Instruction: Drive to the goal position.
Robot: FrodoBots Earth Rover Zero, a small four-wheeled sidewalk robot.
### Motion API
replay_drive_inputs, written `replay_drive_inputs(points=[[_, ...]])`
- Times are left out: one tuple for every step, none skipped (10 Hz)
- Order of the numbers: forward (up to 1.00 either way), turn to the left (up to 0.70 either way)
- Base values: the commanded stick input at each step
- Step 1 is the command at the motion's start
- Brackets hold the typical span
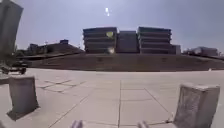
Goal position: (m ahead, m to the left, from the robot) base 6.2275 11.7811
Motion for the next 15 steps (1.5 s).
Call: replay_drive_inputs(points=[[0.85, 0.34], [0.85, 0.3], [0.85, 0.02], [0.85, 0.0], [0.85, 0.0], [0.85, 0.0], [0.85, 0.34], [0.85, 0.34], [0.85, 0.34], [0.85, 0.07], [0.85, 0.0], [0.85, 0.0], [0.85, 0.0], [0.85, 0.0], [0.85, 0.0]])
